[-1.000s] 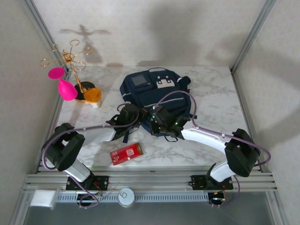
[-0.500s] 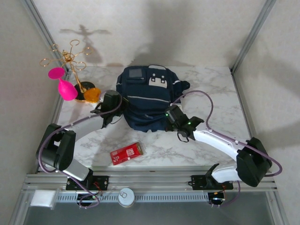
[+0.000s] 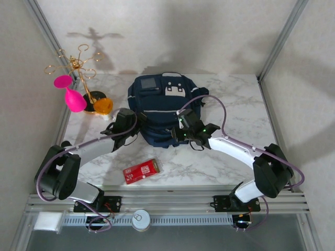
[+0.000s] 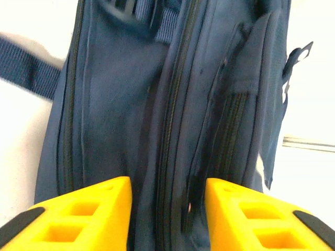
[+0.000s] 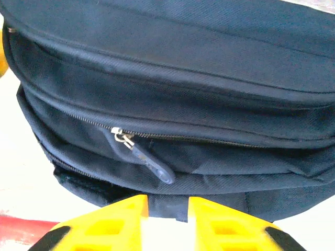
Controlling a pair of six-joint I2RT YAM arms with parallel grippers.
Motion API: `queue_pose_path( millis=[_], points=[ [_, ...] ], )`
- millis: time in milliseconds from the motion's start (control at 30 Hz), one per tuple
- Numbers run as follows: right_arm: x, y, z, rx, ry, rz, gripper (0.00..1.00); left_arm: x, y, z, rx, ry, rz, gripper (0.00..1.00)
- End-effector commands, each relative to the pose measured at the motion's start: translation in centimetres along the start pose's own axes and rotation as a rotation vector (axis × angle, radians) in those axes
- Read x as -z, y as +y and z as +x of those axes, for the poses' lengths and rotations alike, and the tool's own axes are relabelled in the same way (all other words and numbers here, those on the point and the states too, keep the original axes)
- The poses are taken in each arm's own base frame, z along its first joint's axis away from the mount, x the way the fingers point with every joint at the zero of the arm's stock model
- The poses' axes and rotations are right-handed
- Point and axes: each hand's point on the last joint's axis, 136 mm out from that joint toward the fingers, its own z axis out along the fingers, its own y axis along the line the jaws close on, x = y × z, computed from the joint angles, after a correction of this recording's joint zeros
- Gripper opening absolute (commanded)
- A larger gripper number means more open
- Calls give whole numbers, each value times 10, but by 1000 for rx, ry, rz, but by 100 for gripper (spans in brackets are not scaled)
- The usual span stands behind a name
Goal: Pack the student bag
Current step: Zip the student bag at the center of the table.
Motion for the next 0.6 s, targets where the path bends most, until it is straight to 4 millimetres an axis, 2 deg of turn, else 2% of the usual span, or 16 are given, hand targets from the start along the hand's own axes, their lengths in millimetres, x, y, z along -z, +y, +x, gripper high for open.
queue_pose_path(
  millis=[0,67,133,233,400,567],
  points=[
    [6,11,-11,22,-28,-133,36,6,-18,21,45,32,71,46],
    [5,7,-17,3,-38,-181,40,5,-19,28,71,28,78,48],
    [2,11,-19,12,-43,-230,42,2,-21,32,101,19,89,48],
    [-8,1,-22,19,-41,-198,46,-7,-22,38,114,25,75,44],
    [-18,-21,-25,-14,-40,-166,53,-18,-24,37,114,16,59,33],
    [-30,-40,-15,4,-7,-102,60,-23,-30,35,94,12,51,21]
  ],
)
